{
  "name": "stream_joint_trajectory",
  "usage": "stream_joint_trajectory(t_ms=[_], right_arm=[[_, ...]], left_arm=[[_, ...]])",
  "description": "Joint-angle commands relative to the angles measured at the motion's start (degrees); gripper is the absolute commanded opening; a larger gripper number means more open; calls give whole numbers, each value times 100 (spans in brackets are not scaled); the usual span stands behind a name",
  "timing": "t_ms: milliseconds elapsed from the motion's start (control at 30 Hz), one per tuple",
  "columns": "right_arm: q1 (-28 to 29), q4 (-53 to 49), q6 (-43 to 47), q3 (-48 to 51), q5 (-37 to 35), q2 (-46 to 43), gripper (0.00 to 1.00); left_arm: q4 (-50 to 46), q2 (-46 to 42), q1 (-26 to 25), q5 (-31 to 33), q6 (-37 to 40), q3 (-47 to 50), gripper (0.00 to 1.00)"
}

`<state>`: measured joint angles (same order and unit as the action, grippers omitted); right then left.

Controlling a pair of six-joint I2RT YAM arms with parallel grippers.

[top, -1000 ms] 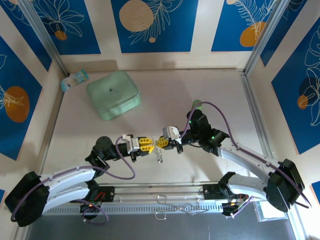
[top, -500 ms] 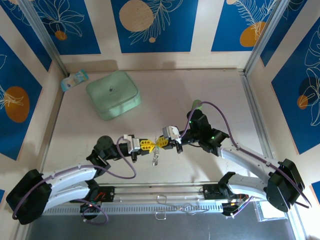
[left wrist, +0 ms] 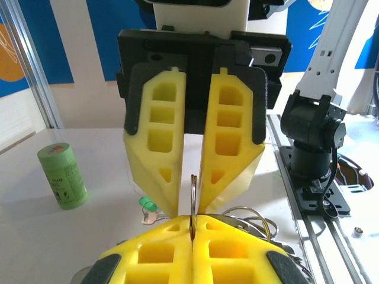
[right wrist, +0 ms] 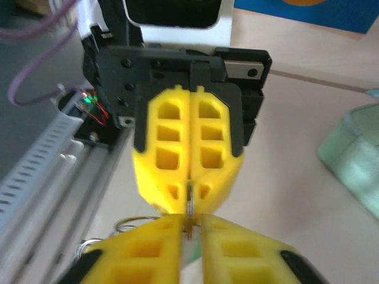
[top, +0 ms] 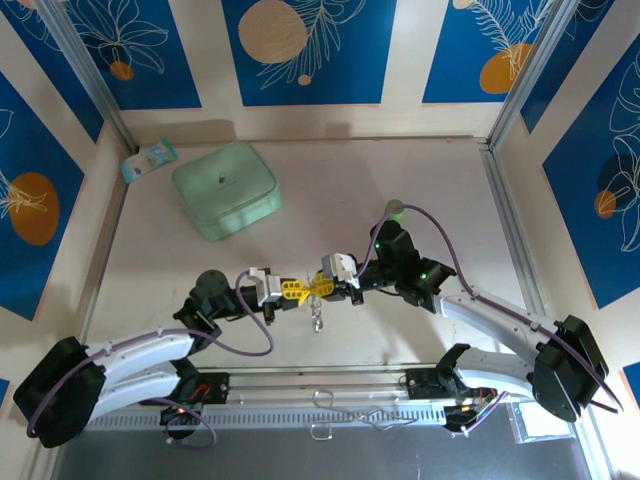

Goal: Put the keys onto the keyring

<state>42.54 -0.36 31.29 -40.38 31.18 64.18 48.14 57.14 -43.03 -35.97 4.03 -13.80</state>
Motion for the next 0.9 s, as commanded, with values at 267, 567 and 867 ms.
stream_joint_trajectory(t_ms=[267, 567, 867], right_arm=[[-88, -997, 186, -180, -665, -330, 31], [-83, -1049, 56, -223, -632, -525, 32], [4, -1230, 246, -283, -836, -504, 32]], left_arm=[[-2616, -631, -22, 617, 1201, -915, 0], [-3010, -596, -21, 685, 1400, -1110, 0], [-3710, -630, -19, 832, 1646, -1385, 0]])
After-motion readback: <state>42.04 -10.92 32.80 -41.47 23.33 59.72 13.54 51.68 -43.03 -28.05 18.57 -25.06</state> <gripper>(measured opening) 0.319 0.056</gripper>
